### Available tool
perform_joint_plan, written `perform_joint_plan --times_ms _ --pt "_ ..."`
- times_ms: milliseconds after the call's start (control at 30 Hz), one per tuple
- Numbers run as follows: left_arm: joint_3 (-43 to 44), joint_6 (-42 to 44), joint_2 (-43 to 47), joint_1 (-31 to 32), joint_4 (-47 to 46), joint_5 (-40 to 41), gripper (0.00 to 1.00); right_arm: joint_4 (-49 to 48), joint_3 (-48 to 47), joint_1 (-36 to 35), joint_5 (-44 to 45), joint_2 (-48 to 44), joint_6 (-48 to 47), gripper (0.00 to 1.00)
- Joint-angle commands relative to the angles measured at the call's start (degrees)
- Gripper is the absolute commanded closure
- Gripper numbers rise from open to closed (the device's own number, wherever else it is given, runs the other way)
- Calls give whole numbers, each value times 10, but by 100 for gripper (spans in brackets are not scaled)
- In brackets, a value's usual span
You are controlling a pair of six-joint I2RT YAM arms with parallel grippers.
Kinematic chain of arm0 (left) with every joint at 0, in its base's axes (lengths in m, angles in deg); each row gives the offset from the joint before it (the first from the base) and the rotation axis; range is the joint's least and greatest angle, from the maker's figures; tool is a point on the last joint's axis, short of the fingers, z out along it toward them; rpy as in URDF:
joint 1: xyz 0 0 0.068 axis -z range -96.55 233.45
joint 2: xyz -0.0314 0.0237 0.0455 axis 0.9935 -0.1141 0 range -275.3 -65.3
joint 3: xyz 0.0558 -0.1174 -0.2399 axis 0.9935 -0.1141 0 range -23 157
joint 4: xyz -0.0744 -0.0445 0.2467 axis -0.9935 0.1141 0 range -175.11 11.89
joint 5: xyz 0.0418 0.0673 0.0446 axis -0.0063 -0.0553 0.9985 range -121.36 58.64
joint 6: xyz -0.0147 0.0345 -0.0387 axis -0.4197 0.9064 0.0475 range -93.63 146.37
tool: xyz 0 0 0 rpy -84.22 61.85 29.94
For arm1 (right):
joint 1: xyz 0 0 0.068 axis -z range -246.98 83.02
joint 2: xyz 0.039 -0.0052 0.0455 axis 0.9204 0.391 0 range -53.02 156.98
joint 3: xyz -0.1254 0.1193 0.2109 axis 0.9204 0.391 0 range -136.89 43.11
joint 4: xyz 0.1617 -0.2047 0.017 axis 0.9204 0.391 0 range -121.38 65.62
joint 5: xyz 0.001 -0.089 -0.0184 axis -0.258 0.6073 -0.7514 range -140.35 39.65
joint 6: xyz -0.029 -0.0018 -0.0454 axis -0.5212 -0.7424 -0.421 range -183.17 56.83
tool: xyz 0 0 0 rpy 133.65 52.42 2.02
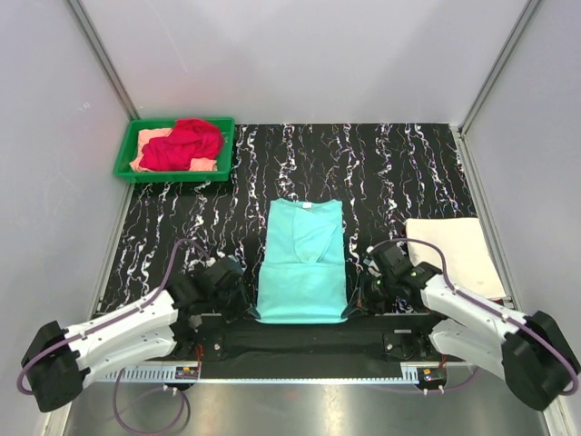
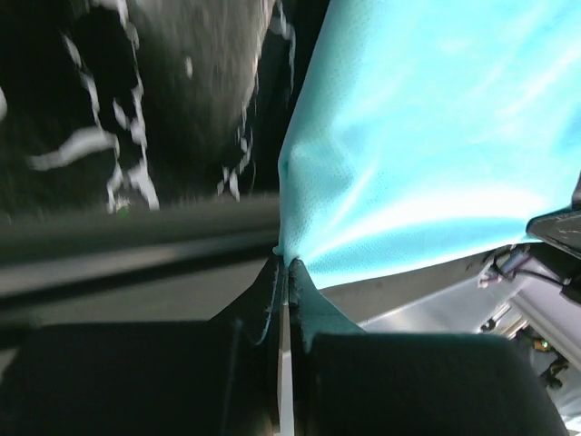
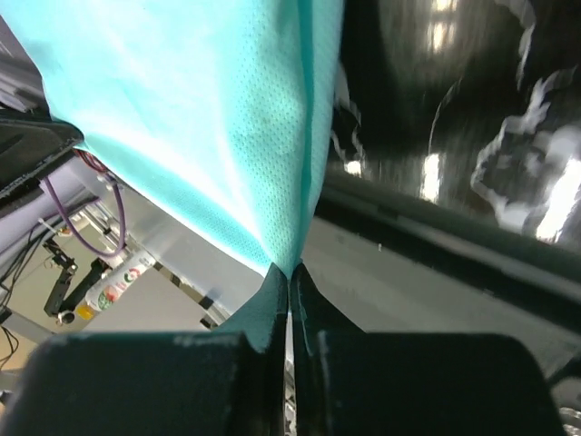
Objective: Fold and stack the t-shirts
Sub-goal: Fold the tshirt
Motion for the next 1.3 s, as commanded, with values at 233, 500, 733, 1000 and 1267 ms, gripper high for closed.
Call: perform_joint_plan --times_ms 233,500,733,1000,1267 --pt "125 -49 -14 81 124 76 100 102 -43 -43 -10 -106 105 100" --pt "333 94 -156 -31 151 56 100 101 -186 -10 -22 12 69 100" --pt "434 194 -262 -133 128 0 100 137 -277 112 -83 99 -16 100" --pt "538 243 -370 -203 101 -54 100 135 -385 161 -122 223 -64 100" --pt "619 260 -479 -250 55 -106 98 107 -452 223 -170 321 -54 100"
